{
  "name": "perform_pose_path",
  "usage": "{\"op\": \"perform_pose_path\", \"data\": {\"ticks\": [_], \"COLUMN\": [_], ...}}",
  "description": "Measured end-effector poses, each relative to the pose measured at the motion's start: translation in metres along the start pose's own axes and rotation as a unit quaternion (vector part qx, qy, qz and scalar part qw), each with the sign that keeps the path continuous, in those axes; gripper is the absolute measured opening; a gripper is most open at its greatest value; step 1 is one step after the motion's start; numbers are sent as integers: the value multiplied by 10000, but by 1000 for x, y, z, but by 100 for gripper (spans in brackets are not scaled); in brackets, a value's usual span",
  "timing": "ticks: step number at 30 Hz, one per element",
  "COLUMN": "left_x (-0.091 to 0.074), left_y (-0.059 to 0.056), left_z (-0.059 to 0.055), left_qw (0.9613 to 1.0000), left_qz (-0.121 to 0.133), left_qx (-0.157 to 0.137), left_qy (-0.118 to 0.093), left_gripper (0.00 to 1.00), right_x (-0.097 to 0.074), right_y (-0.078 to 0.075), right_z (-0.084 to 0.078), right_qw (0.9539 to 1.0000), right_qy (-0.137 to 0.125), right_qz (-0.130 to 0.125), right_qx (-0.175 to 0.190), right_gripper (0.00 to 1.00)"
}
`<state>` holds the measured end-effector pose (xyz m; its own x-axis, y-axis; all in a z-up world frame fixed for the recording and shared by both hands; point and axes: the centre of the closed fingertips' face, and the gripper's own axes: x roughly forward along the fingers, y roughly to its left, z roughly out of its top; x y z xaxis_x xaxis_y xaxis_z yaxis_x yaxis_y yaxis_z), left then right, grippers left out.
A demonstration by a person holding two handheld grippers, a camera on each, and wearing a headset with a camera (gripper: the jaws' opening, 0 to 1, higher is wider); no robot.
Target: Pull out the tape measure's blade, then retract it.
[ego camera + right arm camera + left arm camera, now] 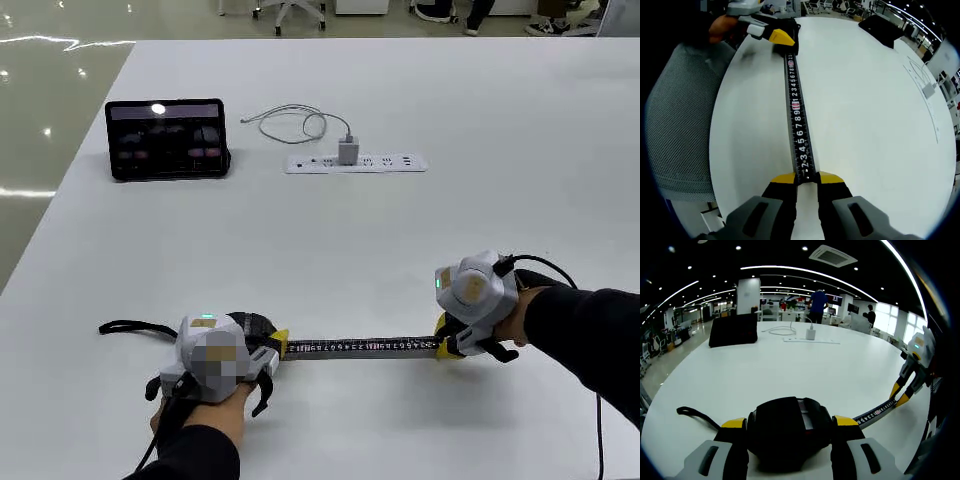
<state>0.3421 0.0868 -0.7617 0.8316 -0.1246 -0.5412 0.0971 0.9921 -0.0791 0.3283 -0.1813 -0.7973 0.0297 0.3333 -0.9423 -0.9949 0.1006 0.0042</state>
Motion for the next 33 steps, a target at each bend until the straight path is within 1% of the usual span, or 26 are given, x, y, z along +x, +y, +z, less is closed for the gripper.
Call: {"op": "perform_pose_path", "data": {"ticks": [5, 12, 17, 23, 26, 33], "left_x": [0, 1, 1, 1, 1, 1], "left_y": [0, 0, 0, 0, 0, 0], "left_z": [0, 0, 0, 0, 0, 0], "left_qw": [10000, 10000, 10000, 10000, 10000, 10000], "left_qz": [1, 5, 0, -1, -2, -8], "left_qx": [-3, -7, -15, -16, -14, -20], "left_qy": [-4, -10, 0, 7, 10, 14], "left_gripper": [63, 63, 63, 63, 63, 63], "right_x": [0, 2, 3, 4, 5, 8], "right_y": [0, -1, -2, -1, 0, 1], "right_z": [1, 3, 5, 9, 12, 20], "right_qw": [10000, 10000, 10000, 10000, 10000, 10000], "right_qy": [-11, 0, 5, 19, 33, -50], "right_qz": [-7, -9, -27, -38, -40, -27], "right_qx": [58, -16, 23, 42, -5, 15], "right_gripper": [11, 11, 11, 11, 11, 11]}}
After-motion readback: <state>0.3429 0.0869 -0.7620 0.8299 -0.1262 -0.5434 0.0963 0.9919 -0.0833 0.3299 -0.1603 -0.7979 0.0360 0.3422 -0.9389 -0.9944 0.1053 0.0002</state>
